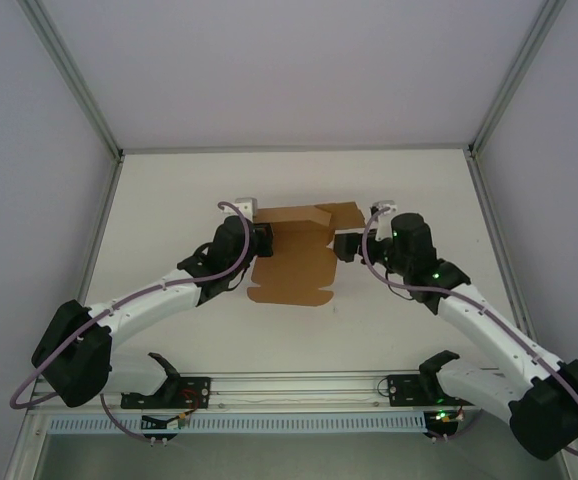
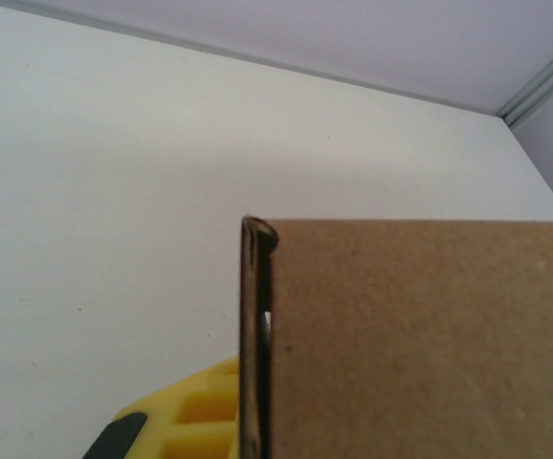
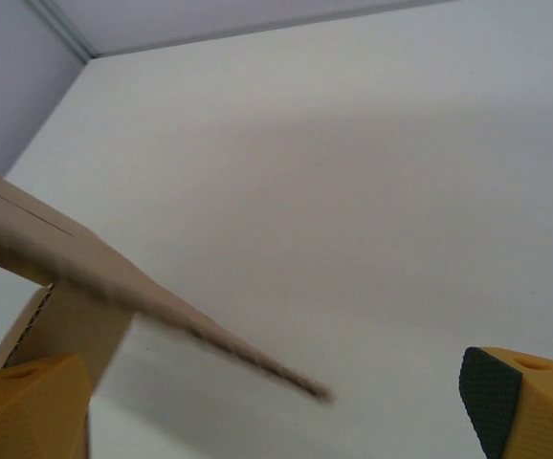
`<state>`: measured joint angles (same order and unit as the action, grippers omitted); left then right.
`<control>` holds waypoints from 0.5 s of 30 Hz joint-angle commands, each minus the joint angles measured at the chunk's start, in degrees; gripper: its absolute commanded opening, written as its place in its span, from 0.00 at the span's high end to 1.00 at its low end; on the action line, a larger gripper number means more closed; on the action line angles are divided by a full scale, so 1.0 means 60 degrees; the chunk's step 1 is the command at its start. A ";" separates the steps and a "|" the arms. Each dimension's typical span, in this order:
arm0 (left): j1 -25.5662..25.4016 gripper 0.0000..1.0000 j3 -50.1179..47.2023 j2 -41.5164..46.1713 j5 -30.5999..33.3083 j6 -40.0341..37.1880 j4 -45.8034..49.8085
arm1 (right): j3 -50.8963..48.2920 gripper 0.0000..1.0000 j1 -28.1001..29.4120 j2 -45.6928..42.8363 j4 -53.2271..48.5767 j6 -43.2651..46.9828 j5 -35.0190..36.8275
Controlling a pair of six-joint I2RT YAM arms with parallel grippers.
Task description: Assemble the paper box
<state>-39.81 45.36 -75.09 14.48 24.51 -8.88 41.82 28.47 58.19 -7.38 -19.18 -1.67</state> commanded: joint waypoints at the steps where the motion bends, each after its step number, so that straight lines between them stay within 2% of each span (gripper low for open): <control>1: -0.0001 1.00 0.0228 -0.0010 -0.0289 0.0045 -0.0072 | 0.0413 0.00 0.0044 0.0596 0.0651 -0.0176 -0.0713; 8: 0.0000 1.00 0.0170 0.0089 -0.0486 0.0249 -0.0279 | 0.0618 0.00 0.0423 0.1493 0.1123 -0.0101 -0.0315; 15: -0.0001 1.00 0.0200 0.0001 -0.0445 0.0457 -0.0447 | 0.0908 0.06 0.1161 0.2470 0.1314 -0.0439 0.1615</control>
<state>-38.70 45.36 -75.22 16.84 26.09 -7.40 45.04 32.62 70.24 -0.89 -21.45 3.64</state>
